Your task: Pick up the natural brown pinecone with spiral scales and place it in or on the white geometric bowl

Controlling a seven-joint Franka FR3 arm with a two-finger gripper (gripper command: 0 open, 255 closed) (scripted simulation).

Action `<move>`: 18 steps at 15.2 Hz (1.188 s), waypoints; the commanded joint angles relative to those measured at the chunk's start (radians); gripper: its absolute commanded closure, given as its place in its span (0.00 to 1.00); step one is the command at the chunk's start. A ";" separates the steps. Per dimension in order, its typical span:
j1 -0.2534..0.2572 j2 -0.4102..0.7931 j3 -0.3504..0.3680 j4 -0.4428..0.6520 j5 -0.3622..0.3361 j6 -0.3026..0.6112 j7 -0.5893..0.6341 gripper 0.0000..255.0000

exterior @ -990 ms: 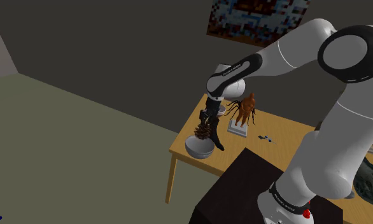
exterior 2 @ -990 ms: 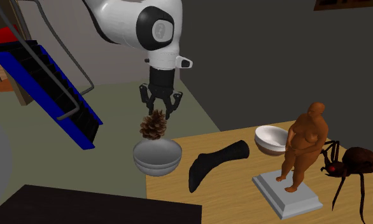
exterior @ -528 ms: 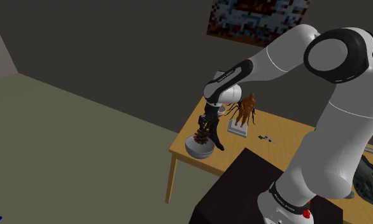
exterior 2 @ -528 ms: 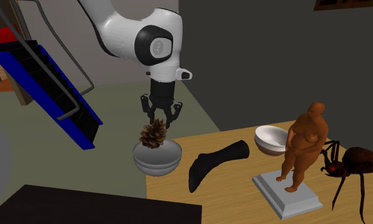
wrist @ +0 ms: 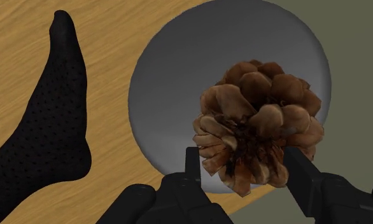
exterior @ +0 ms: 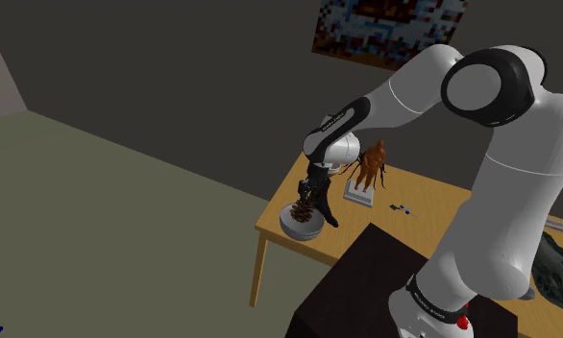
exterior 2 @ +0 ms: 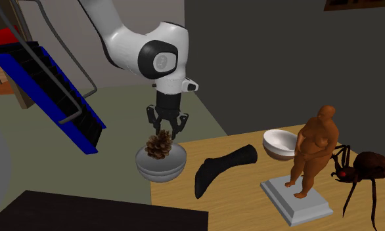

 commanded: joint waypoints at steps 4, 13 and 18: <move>0.000 0.001 0.000 0.000 0.001 0.001 -0.001 1.00; 0.014 -0.095 -0.040 0.004 -0.096 -0.084 0.066 0.00; 0.014 -0.118 -0.046 0.007 -0.120 -0.107 0.082 0.00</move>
